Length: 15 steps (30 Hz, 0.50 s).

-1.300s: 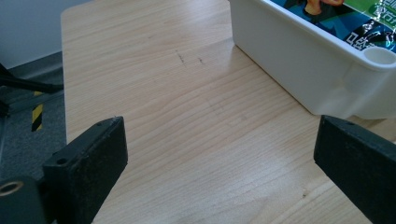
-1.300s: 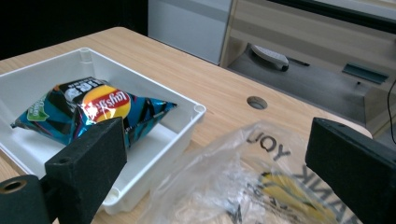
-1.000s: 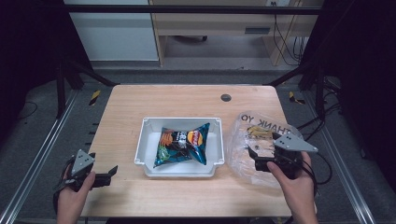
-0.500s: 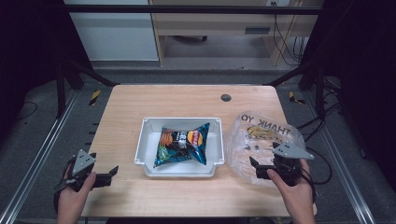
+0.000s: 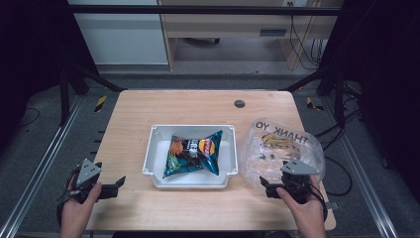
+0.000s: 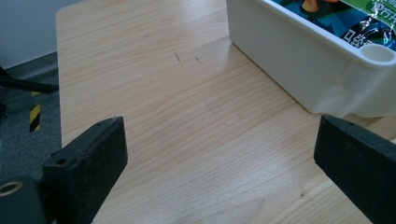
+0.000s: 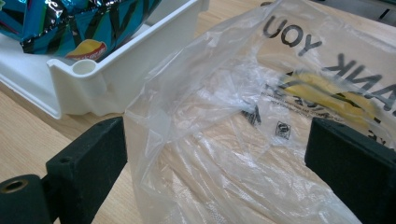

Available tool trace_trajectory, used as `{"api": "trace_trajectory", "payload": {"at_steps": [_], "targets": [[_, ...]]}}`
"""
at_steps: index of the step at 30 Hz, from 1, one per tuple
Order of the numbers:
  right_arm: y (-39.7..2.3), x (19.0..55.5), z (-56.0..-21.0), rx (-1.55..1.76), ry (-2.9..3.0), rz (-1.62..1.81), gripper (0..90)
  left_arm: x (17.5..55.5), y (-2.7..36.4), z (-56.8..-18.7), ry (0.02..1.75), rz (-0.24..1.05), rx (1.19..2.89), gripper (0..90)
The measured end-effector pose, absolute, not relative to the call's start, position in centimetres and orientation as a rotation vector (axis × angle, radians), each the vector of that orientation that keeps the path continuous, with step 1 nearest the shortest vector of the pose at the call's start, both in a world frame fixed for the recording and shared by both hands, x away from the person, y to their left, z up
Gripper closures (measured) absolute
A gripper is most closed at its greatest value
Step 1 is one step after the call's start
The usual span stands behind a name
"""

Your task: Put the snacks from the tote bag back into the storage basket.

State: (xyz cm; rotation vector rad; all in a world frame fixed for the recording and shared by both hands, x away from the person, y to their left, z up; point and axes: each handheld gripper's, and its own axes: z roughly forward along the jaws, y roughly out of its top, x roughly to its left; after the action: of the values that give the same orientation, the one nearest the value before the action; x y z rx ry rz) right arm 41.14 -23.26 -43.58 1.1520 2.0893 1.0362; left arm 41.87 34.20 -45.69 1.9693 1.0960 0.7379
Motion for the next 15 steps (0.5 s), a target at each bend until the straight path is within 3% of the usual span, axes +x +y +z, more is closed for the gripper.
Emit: {"api": "trace_trajectory", "payload": {"at_steps": [15], "targets": [[-20.8,42.6,-45.3,1.104,2.187,0.983,6.3,41.9,34.2,-45.7,1.095,0.734,1.971,2.3]]}}
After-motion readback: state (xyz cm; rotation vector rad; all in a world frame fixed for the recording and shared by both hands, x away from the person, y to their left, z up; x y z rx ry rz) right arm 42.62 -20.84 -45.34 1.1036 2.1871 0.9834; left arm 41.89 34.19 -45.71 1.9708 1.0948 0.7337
